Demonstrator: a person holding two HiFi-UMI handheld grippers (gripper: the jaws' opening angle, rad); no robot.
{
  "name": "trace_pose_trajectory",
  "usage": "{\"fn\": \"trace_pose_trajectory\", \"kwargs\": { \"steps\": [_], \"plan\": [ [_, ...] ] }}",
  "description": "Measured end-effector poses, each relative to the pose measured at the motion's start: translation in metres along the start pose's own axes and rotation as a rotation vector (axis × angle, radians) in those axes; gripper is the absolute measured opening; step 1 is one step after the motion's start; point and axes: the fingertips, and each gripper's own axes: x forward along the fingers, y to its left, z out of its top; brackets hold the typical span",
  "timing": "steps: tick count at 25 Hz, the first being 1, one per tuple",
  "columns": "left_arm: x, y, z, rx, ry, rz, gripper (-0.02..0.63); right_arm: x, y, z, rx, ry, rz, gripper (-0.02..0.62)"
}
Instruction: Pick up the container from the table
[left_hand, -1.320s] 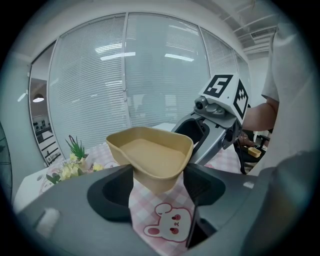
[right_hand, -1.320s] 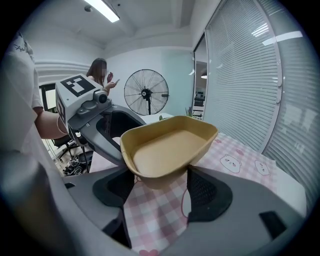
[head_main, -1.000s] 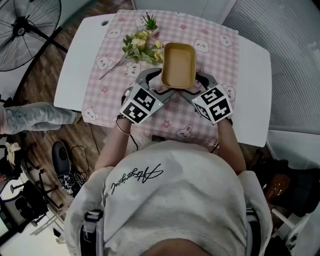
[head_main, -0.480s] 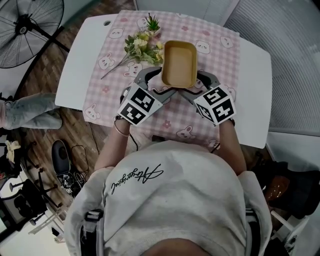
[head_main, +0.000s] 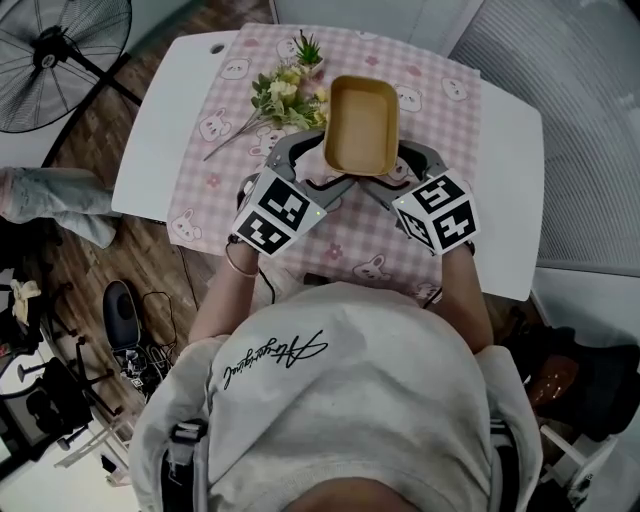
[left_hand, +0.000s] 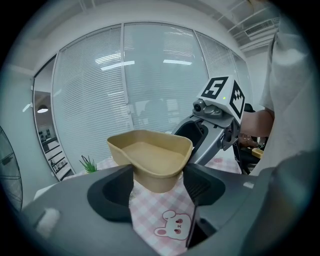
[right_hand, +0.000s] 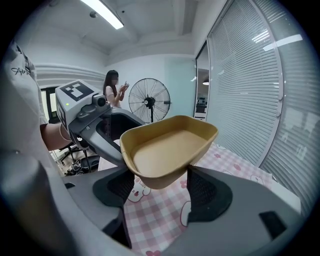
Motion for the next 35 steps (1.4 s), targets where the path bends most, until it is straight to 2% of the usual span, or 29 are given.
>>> {"fn": "trace_pose_trajectory", "kwargs": {
  "steps": [11, 35],
  "plan": [
    [-0.013, 0.001, 0.021, 0.022, -0.018, 0.009, 0.305, -0.014, 0.002, 0.017, 0.011, -0.038, 0.007, 0.333],
    [-0.034, 0.007, 0.056, 0.038, -0.087, 0.033, 0.307, -0.041, 0.002, 0.053, -0.040, -0.094, -0.020, 0.334]
  ]
}}
